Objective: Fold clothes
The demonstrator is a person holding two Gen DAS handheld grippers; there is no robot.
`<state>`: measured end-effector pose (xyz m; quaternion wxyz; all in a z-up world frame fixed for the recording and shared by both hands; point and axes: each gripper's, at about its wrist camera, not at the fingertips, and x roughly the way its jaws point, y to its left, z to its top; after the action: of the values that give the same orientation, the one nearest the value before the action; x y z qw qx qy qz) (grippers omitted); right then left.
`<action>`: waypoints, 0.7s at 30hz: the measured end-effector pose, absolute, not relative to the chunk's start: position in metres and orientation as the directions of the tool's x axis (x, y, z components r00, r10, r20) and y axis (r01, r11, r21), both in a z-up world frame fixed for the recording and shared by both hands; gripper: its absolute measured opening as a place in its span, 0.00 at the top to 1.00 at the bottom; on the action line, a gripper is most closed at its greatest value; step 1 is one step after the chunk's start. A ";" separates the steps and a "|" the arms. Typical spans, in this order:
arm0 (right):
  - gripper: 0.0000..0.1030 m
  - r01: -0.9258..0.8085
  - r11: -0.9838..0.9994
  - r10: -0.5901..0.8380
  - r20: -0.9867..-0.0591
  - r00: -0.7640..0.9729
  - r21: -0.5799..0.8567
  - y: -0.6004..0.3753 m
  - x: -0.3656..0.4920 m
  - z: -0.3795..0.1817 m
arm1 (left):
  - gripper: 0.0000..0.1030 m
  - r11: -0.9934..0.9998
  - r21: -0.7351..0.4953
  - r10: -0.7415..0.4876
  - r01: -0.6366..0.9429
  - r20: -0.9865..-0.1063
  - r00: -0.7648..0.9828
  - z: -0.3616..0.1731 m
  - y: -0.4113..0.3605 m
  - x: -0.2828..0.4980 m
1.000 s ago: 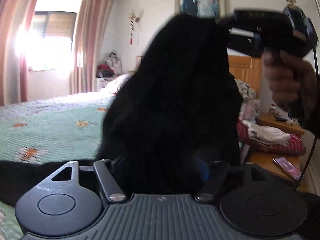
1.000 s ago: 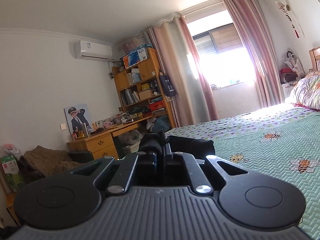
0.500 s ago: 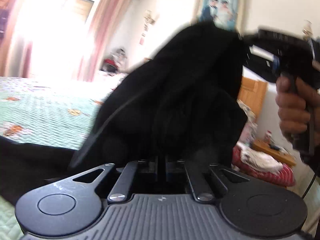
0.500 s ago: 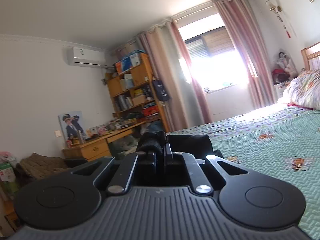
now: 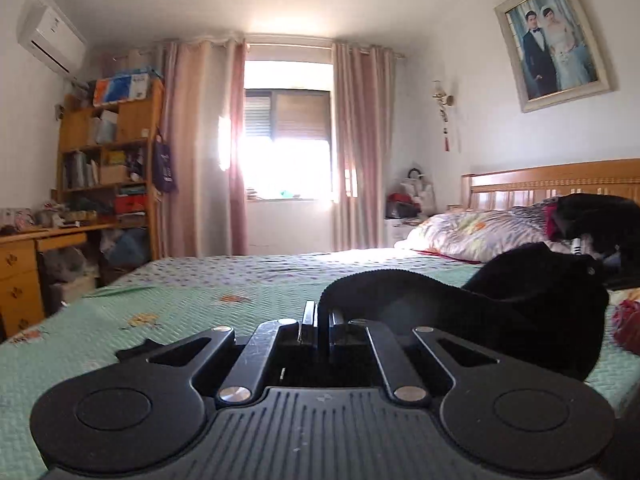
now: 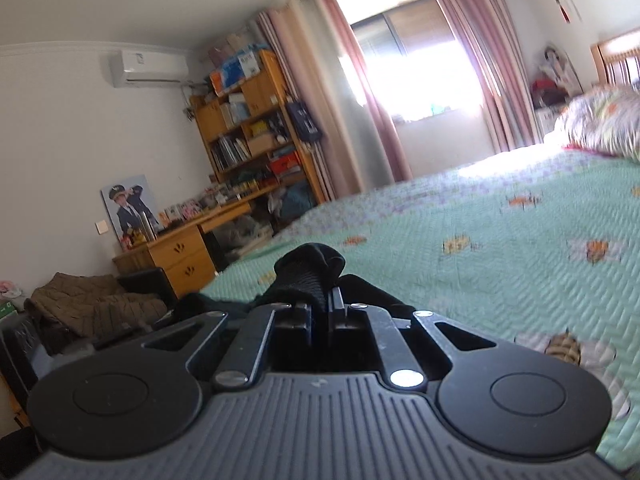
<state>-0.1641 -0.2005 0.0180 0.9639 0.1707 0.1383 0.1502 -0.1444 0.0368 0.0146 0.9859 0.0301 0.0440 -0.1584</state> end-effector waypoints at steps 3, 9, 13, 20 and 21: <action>0.91 -0.271 0.885 0.372 -0.223 0.901 0.379 -0.191 -0.164 0.013 | 0.96 0.968 0.073 -0.235 0.240 -0.074 0.969 0.030 0.043 -0.143; 0.88 -0.410 0.869 0.474 -0.226 0.851 0.277 -0.140 -0.177 0.005 | 0.96 0.994 0.062 -0.090 0.088 0.021 0.996 0.071 0.030 -0.139; 0.76 -0.484 0.838 0.539 -0.247 0.805 0.253 -0.111 -0.179 -0.007 | 0.96 0.999 0.026 -0.042 0.042 -0.028 0.999 0.068 0.047 -0.131; 0.65 -0.428 0.860 0.499 -0.288 0.817 0.278 -0.138 -0.184 -0.033 | 0.95 0.999 -0.034 0.029 -0.035 -0.164 0.986 0.032 0.106 -0.123; 0.61 -0.397 0.892 0.448 -0.306 0.840 0.214 -0.143 -0.183 -0.034 | 0.95 0.998 -0.042 0.040 -0.048 -0.179 0.983 0.026 0.114 -0.123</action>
<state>-0.1834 -0.1429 -0.0343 0.9566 0.0711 0.1765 0.2208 -0.1225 0.1143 0.0264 0.9955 -0.0229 0.0893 0.0221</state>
